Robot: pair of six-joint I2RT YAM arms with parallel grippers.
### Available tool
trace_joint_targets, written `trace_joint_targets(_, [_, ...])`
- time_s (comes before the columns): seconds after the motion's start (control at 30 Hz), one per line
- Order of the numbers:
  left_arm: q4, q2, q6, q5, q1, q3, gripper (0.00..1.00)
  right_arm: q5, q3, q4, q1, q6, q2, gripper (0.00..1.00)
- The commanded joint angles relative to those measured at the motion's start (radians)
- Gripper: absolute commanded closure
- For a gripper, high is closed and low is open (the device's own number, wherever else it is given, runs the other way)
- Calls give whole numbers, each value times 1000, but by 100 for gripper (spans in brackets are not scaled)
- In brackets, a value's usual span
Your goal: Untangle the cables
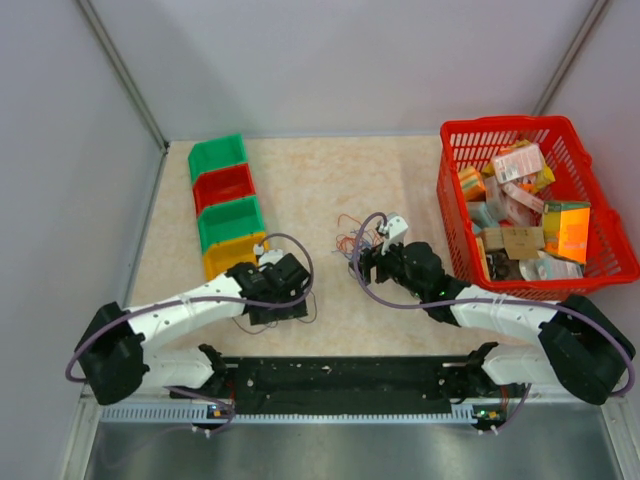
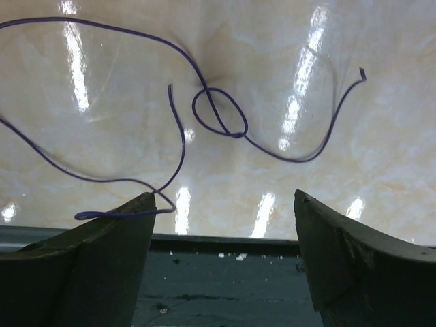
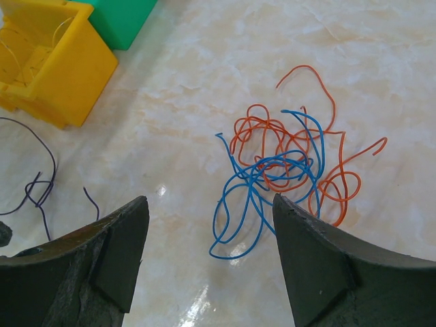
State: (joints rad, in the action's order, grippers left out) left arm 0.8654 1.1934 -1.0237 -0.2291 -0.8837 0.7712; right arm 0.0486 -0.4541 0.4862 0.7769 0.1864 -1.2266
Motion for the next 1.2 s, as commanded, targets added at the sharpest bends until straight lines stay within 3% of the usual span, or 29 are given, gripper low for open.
trace_joint_targets(0.0, [-86,106,-46,-58,-3,28,15,11,-23,34,7,-1,27,28])
trace_joint_targets(0.23, [-86,261,-75,-122,-3,88,22,13,-21,35,7,-4,29,28])
trace_joint_targets(0.43, [-117,287,-49,-131,-1,86,27,5,-21,38,7,-1,30,28])
trace_joint_targets(0.63, [-144,356,-9,-134,3,91,46,0,-21,41,7,1,27,28])
trace_joint_targets(0.77, [-152,408,0,-128,5,88,48,4,-18,41,7,-1,30,28])
trace_joint_targets(0.8, [-155,413,4,-125,5,88,54,7,-20,41,7,-1,30,28])
trace_joint_targets(0.9, [-149,413,5,-124,3,89,100,5,-18,40,7,-2,30,28])
trace_joint_targets(1.17, [-120,247,71,-128,2,140,100,33,-14,40,7,-1,41,28])
